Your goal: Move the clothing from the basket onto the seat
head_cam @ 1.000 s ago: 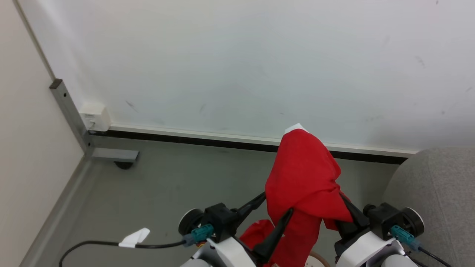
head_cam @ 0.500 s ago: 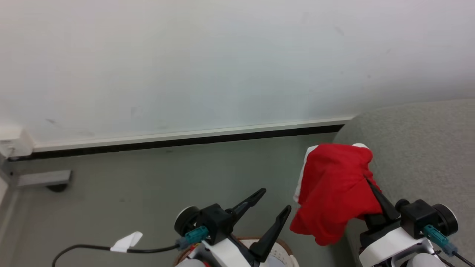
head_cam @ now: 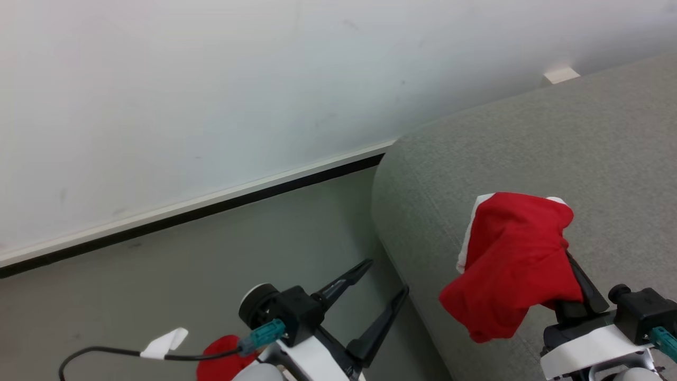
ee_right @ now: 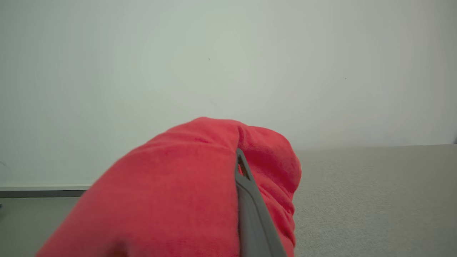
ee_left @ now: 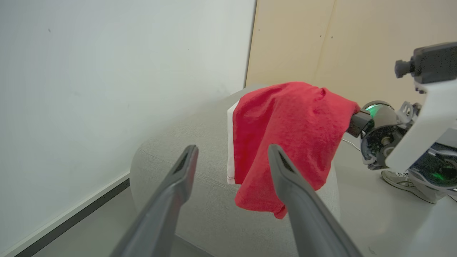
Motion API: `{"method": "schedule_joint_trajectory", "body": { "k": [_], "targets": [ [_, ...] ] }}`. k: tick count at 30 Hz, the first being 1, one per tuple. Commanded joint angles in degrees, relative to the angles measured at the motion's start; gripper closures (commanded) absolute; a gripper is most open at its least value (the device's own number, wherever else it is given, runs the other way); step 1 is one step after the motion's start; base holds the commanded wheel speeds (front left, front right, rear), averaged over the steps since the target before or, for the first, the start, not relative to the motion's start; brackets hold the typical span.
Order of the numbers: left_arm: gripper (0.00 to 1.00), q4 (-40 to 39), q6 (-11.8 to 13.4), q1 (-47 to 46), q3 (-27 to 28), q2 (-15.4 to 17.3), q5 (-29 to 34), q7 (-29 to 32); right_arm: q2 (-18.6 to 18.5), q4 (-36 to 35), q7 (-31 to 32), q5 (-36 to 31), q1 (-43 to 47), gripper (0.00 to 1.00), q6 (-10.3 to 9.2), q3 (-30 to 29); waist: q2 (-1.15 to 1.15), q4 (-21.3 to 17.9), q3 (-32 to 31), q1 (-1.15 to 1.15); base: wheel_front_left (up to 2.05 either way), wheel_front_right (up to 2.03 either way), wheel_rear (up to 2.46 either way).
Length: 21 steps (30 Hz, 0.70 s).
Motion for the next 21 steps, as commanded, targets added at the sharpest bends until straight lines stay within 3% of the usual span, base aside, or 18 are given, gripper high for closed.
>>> {"method": "schedule_joint_trajectory", "body": {
  "k": [1, 10, 21],
  "targets": [
    [0.0, -0.2, -0.2, -0.1, 0.0, 0.1, 0.8, -0.2, -0.4, -0.4, 0.2, 0.0, 0.8, 1.0, -0.12, -0.5, -0.01, -2.7, 0.2, 0.0, 0.0, 0.0, 0.0],
    [0.0, -0.2, -0.3, 0.6, 0.1, 0.0, 1.2, -0.4, 0.8, -2.8, 0.8, 0.7, 3.5, 1.0, -0.12, -4.0, -0.01, -5.1, 0.9, 0.0, 0.0, 0.0, 0.0],
    [0.0, -1.2, -0.9, -2.7, 1.2, 1.3, 3.4, -0.4, 1.9, -3.4, 1.1, 1.3, -2.0, 1.0, -0.12, -5.4, -0.01, -2.9, 6.9, 0.0, 0.0, 0.0, 0.0]
  ]
}}
